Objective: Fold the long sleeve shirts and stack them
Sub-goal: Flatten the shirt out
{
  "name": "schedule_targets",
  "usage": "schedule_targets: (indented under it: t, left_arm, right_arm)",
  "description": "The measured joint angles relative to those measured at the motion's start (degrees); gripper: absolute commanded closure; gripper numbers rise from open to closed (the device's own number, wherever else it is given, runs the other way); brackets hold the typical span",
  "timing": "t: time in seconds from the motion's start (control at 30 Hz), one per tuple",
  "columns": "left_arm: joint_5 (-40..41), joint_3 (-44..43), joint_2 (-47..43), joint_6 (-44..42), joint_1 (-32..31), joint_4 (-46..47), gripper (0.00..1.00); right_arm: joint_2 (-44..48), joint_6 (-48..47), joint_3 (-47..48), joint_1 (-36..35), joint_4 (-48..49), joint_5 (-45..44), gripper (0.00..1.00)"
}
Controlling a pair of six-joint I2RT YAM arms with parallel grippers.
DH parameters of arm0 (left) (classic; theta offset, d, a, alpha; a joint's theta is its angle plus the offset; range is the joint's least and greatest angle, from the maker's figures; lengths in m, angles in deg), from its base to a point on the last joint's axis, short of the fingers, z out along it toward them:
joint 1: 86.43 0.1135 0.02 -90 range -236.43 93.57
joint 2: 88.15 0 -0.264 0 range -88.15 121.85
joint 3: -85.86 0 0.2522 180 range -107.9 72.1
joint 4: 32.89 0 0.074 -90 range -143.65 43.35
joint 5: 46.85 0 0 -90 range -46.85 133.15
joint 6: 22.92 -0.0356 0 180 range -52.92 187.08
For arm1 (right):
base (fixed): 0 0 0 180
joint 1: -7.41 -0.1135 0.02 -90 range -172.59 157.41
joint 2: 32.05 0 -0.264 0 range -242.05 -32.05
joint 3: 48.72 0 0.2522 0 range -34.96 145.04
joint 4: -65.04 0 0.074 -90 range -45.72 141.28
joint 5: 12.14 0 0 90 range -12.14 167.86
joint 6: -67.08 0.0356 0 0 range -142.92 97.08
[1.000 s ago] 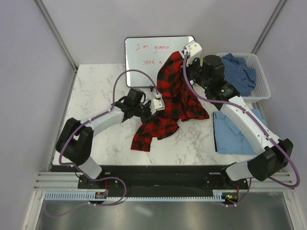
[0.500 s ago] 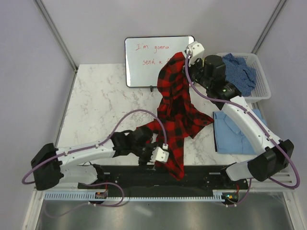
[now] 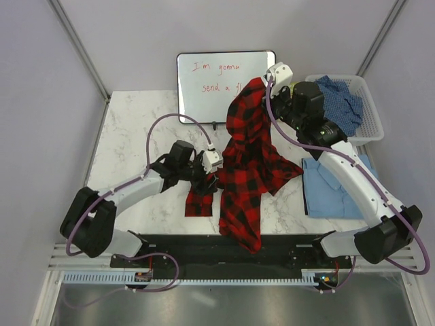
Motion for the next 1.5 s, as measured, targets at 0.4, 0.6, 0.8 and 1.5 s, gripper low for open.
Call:
schedule_targets:
  t: [0.4, 0.6, 0.8, 1.5]
  left_arm:
    - [1.9, -6.67, 16.04, -16.41, 5.09, -3.28, 0.62]
    - [2.56, -10.03, 17.68, -20.28, 5.11, -9.03, 0.98]
    - [-2.29, -14.19, 1.79, -17.79, -1.46, -19.23, 0.98]
    - [3.04, 1.9, -14.21, -5.62, -25.75, -15.58, 0.13]
  right_arm:
    - [0.31, 0.04, 0.02, 0.0, -0.37, 0.26, 1.0]
    - [0.31, 0.07, 0.0, 0.2, -0.39, 0.11, 1.0]
    - [-0.31, 0.15, 0.02, 1.07, -0.15, -0.07, 1.0]
    - [7.85, 0.98, -1.07, 2.38, -1.68, 3.91, 1.0]
